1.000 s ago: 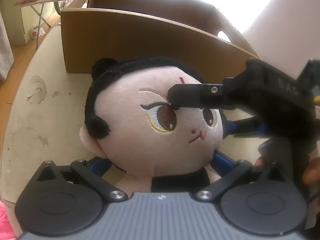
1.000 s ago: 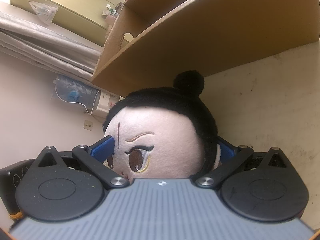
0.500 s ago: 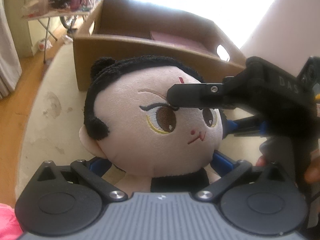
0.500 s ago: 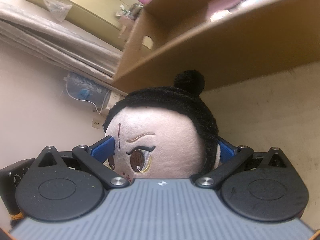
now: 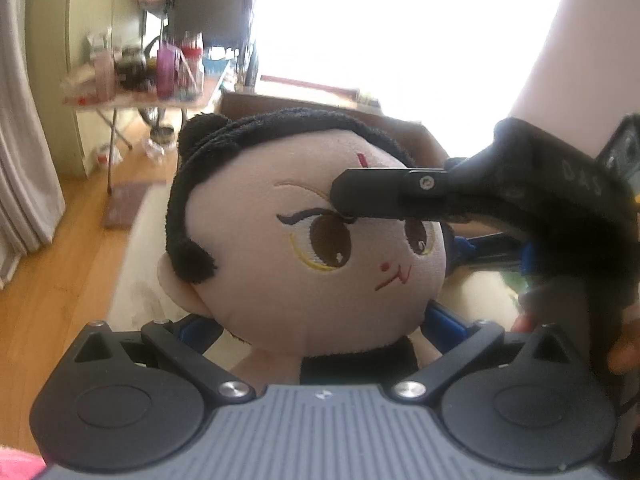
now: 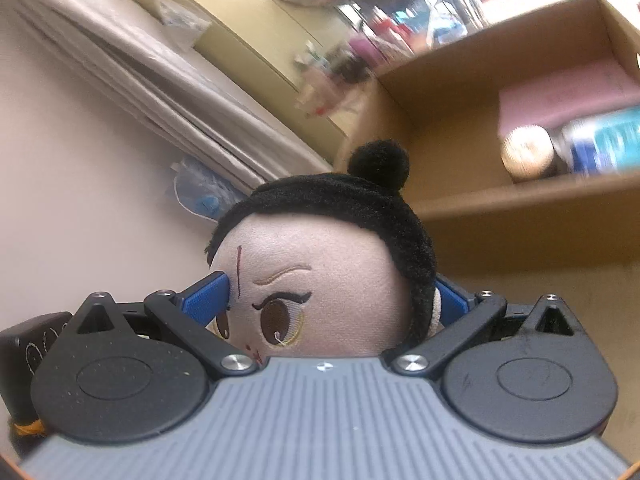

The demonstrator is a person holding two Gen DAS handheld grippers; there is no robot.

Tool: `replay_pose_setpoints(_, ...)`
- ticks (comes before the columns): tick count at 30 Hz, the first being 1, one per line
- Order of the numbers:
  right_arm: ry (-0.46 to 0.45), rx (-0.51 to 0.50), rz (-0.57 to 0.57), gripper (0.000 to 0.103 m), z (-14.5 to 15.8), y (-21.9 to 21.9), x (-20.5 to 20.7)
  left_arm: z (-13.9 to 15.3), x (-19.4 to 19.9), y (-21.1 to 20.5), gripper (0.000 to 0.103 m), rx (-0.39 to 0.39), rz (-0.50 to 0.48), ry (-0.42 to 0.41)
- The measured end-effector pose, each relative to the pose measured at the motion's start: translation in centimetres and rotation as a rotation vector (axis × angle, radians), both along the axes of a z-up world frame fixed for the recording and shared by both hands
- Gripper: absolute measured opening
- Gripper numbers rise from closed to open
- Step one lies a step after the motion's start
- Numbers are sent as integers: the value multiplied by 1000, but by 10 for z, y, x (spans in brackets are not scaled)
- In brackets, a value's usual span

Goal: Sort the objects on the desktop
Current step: 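Lower the doll into the box and open both grippers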

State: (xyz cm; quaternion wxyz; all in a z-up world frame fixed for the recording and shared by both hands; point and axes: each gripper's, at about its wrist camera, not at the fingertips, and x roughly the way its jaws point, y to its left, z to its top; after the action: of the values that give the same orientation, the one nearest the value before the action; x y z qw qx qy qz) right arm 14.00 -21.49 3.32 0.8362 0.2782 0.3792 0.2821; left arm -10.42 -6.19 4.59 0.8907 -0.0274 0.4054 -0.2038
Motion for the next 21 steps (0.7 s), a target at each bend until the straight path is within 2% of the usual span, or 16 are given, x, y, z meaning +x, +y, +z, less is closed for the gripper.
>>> replay_pose_setpoints(6, -175, -32, -1, 102, 48, 5, 10, 31, 11, 0, 103, -30, 18, -140)
replay_pose_setpoints(11, -275, -35, -10, 102, 77, 4, 20, 52, 18, -5, 103, -39, 28, -235)
replay_pose_setpoints(21, -378, -63, -19, 102, 111, 6, 67, 68, 74, -21, 103, -44, 27, -300)
